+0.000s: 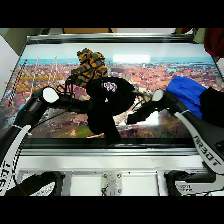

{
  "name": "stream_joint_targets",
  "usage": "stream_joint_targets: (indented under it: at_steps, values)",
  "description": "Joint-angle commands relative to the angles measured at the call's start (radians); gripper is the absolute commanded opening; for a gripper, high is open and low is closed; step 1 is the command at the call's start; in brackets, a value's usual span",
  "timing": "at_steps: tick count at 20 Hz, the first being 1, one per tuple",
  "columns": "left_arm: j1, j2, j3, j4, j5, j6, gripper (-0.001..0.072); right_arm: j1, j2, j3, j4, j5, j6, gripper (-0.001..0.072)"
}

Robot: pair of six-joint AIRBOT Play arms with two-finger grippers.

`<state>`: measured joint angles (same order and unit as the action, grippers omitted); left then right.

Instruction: Fold the clothes and pants, and hang the long-sleeved shirts on hangers.

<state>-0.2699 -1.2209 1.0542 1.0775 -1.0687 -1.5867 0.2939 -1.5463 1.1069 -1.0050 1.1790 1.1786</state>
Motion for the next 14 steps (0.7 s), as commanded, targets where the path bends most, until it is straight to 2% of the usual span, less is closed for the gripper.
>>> stream_joint_targets:
  at_steps: [1,4,9,12,14]
  values:
    - [0.024,0.014,-0.002,0.004,0.0,0.002,0.002,0.113,-0.058,0.001,-0.005,-0.024,0.0,0.0469]
    - [0.024,0.014,-0.002,0.005,-0.006,0.013,0.0021,0.098,-0.057,0.029,-0.02,-0.058,0.041,0.0469]
    - [0.024,0.014,-0.002,0.005,-0.01,0.028,0.0021,-0.101,-0.057,0.107,-0.038,-0.149,0.276,0.0471]
    - [0.024,0.014,-0.002,0.004,-0.01,0.028,0.0021,-0.205,-0.062,0.117,0.089,-0.303,0.295,0.0471]
    - [0.023,0.014,-0.002,0.004,-0.011,0.028,0.002,-0.223,-0.086,0.121,0.171,-0.422,0.268,0.0471]
